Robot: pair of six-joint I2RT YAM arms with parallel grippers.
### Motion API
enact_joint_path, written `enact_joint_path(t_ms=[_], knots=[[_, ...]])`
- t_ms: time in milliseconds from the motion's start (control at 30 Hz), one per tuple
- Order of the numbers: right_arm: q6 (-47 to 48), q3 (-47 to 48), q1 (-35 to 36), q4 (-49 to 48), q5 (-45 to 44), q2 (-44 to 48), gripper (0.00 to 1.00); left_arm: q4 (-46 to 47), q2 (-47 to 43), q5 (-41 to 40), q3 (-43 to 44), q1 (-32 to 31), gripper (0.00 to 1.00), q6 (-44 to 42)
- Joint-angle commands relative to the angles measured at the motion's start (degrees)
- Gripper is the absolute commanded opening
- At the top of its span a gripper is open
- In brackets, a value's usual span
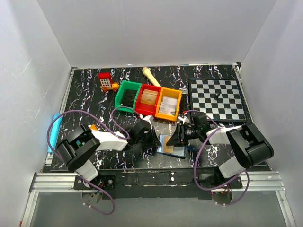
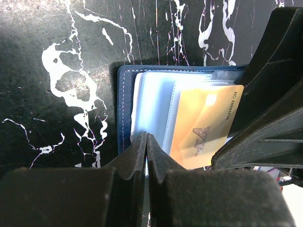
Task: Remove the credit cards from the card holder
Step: Remove the credit card from the card holder.
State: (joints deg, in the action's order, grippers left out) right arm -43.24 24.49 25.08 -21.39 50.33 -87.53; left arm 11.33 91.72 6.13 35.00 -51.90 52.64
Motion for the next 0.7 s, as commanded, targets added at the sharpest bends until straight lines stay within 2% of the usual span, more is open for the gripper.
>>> enact_joint_path(t_ms=[0,667], knots=[[1.84,0.03,-0.47,2.22,1.62,2.01,0.39,-8.7,3.37,-3.23,-2.4,0.31,0.0,-1.4],[4.75,0.21,-1.88,8.55,-0.84,4.29,0.38,-7.82,1.53,-3.23,-3.54,0.57,0.0,-1.14]])
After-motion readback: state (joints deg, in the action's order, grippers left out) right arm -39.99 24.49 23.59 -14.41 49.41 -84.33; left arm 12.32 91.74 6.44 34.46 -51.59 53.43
